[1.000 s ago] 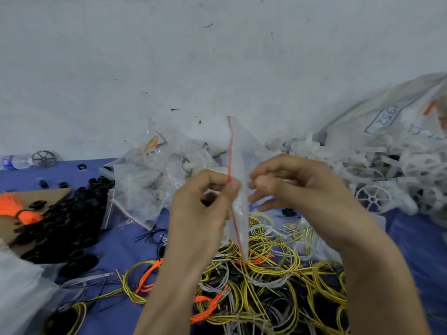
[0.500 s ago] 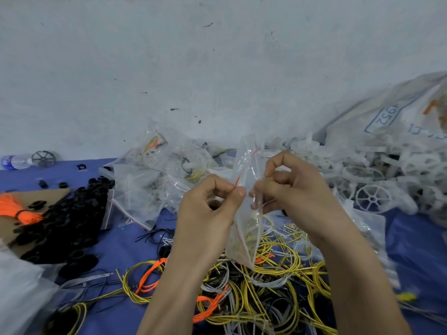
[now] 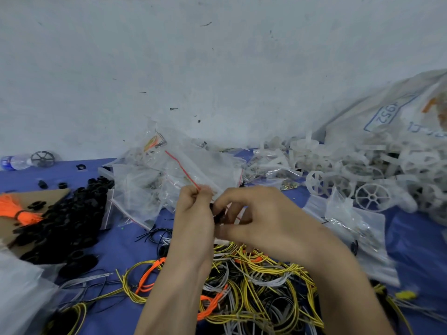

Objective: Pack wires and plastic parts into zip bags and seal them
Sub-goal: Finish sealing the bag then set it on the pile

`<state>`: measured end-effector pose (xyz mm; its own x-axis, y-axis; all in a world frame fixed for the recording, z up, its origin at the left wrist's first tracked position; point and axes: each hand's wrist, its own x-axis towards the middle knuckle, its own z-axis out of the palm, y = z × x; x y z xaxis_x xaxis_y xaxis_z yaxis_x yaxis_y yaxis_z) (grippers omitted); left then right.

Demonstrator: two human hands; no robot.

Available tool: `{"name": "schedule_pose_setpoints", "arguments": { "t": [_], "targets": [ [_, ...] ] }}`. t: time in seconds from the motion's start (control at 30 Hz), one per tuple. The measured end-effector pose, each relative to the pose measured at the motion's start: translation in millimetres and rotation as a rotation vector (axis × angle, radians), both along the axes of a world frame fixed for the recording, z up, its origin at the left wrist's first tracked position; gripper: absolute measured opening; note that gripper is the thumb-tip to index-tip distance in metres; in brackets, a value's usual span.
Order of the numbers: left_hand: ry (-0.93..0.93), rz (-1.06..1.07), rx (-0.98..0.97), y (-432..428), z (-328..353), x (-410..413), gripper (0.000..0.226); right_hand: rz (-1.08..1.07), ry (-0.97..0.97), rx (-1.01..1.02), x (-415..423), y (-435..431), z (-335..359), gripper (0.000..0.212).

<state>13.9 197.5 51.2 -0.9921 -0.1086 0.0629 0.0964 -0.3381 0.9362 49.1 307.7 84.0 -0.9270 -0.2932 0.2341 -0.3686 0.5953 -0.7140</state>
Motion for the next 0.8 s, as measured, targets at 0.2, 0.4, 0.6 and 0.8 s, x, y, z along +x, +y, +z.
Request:
{"name": "schedule_pose_setpoints", "arguments": {
  "t": [0.2, 0.4, 0.6, 0.8],
  "targets": [
    [0.001, -0.006, 0.125, 3.8, 0.7, 0.4, 0.016, -0.053, 0.091, 0.064, -5.7, -9.7, -4.9, 0.02],
    [0.025, 0.007, 0.056, 8.9, -0.7, -0.4, 0.013, -0.09, 0.115, 0.018, -11.1, -6.0, -9.5, 0.013],
    [0.162, 0.043, -0.188, 0.7, -1.5, -1.7, 0.016, -0.076, 0.091, -0.198, -8.3, 5.3, -1.8, 0.014],
    [0.214, 0.044, -0.334, -8.0, 7.1, 1.3, 0.014, -0.158, 0.138, -0.448, -9.8, 8.2, 1.8, 0.014]
  ]
}}
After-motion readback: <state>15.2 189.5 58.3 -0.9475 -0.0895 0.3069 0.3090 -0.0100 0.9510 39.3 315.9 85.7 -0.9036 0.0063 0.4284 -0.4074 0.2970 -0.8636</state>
